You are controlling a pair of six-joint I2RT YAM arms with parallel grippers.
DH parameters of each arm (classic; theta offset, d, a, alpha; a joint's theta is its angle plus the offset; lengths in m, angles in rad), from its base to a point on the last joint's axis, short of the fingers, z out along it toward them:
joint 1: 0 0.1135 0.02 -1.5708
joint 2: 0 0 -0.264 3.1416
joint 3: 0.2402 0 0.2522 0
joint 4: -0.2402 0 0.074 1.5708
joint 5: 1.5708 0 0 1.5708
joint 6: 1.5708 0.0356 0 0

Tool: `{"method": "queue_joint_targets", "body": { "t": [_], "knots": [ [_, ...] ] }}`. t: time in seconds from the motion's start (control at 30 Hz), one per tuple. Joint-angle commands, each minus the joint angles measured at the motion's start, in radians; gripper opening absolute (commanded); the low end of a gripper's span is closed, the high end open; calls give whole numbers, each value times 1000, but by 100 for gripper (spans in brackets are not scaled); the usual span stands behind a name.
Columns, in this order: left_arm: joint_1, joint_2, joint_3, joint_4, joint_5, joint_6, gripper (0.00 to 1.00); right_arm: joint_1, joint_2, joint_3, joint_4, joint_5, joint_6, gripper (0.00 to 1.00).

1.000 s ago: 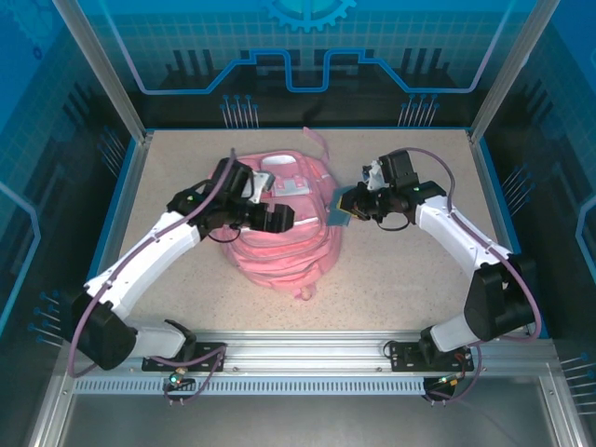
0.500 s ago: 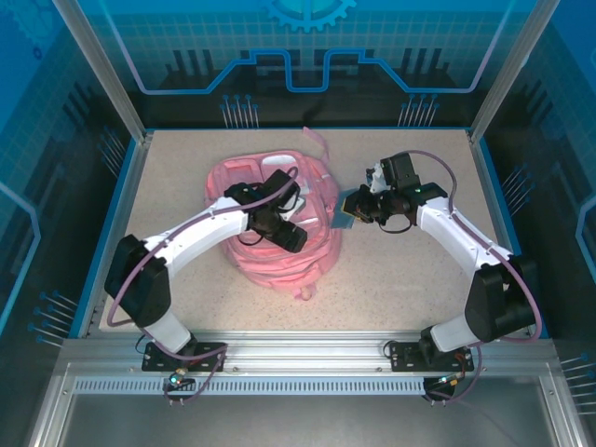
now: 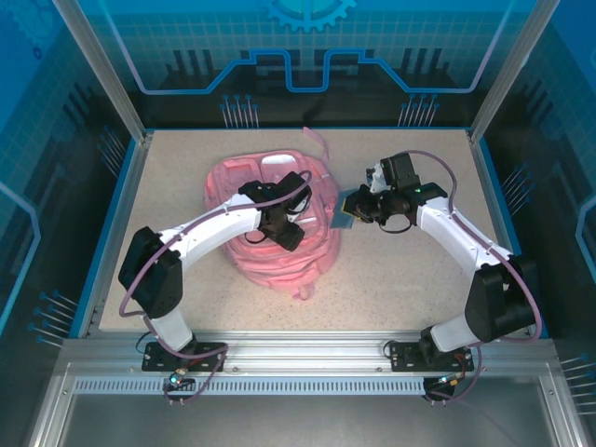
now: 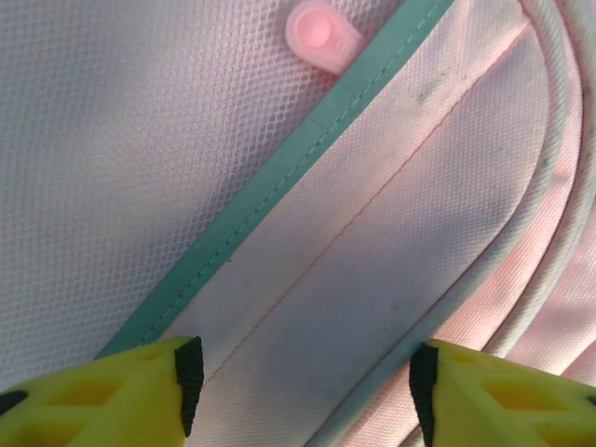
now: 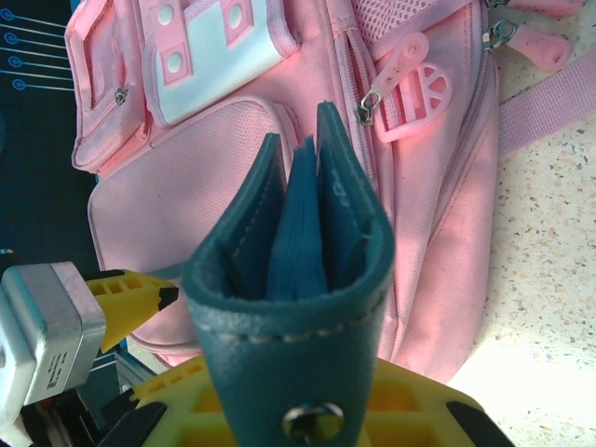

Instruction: Pack the student bag

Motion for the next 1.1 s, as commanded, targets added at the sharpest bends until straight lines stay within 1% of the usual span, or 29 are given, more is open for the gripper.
{"method": "queue_joint_targets", "body": {
  "t": [0.0, 0.27, 0.4, 0.5, 0.57, 0.67, 0.77, 0.87, 0.93, 1.07],
  "knots": [
    [12, -59, 25, -16, -151, -26, 55, -12, -3, -6, 5, -11, 12, 14],
    [12, -184, -4, 31, -192, -34, 23, -8, -5, -5, 14, -18, 16, 14],
    [13, -224, -5, 49, -229, -58, 13, 11, -25, -17, 44, -22, 44, 14],
    [13, -250, -23, 94, -224, -59, 10, 41, -52, -40, 80, -8, 79, 14],
    [13, -252, -30, 99, -146, -42, 17, 45, -65, -46, 75, 18, 84, 14],
    [11, -240, -52, 93, 29, 9, 35, 44, -69, -39, 46, 42, 69, 14],
    [8, -217, -83, 82, 110, 57, 49, 39, -70, -35, 28, 52, 61, 14],
    [6, -183, -100, 72, 109, 88, 57, 31, -70, -39, 28, 60, 60, 14],
    [0, -155, -95, 54, 100, 108, 59, 28, -70, -39, 26, 63, 60, 13],
    [-6, -111, -91, 54, 43, 140, 61, 24, -69, -39, 26, 61, 59, 13]
  ]
}}
